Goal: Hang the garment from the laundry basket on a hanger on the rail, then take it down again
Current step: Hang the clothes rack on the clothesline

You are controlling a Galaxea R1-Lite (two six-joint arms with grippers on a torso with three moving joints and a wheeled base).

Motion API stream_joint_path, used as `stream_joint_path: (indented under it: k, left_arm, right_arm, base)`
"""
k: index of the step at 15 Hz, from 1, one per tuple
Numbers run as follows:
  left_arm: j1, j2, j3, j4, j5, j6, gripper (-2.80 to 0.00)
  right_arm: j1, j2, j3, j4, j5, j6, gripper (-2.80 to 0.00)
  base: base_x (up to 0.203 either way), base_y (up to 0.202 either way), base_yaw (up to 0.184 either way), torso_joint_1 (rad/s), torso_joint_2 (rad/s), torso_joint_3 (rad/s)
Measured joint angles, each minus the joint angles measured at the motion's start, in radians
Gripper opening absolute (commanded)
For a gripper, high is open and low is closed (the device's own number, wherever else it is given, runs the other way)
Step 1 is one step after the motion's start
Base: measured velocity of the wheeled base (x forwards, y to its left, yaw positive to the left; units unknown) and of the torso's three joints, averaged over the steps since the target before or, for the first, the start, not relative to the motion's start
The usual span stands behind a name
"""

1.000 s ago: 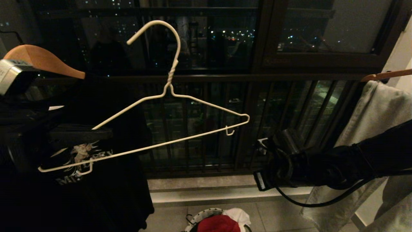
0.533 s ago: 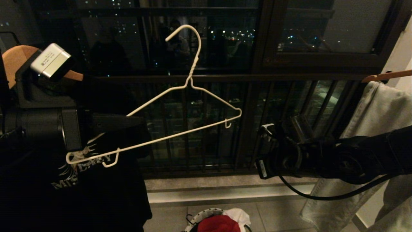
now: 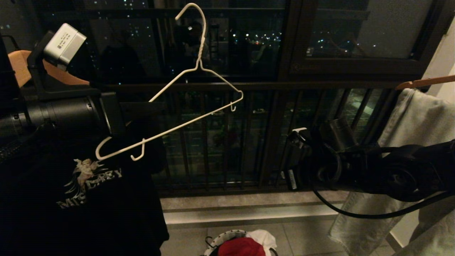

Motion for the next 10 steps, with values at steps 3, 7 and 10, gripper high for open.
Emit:
stream_joint_path:
  k: [3,7,10]
  left_arm:
    - [-0.023,0.000,0.000,-0.004,0.148,0.000,-2.80]
    - [-0.098,-0.016,0.007,-0.007,0.379,-0.001,-2.80]
    - [-0.187,-0.047,-0.003,-0.008,0.525,-0.002,-2.80]
  right_arm:
    - [0.008,-0.009,0.001,0.000,0.000,0.000,-2.80]
    - [0.010,-0.011,0.001,0.000,-0.001,0.000,-2.80]
    - [0.012,-0.013,0.001,0.000,-0.001,0.000,-2.80]
  base:
    - [0.000,0.000,0.000,0.000,0.00,0.000]
    - [0.000,0.000,0.000,0.000,0.00,0.000]
    - [0.000,0.000,0.000,0.000,0.00,0.000]
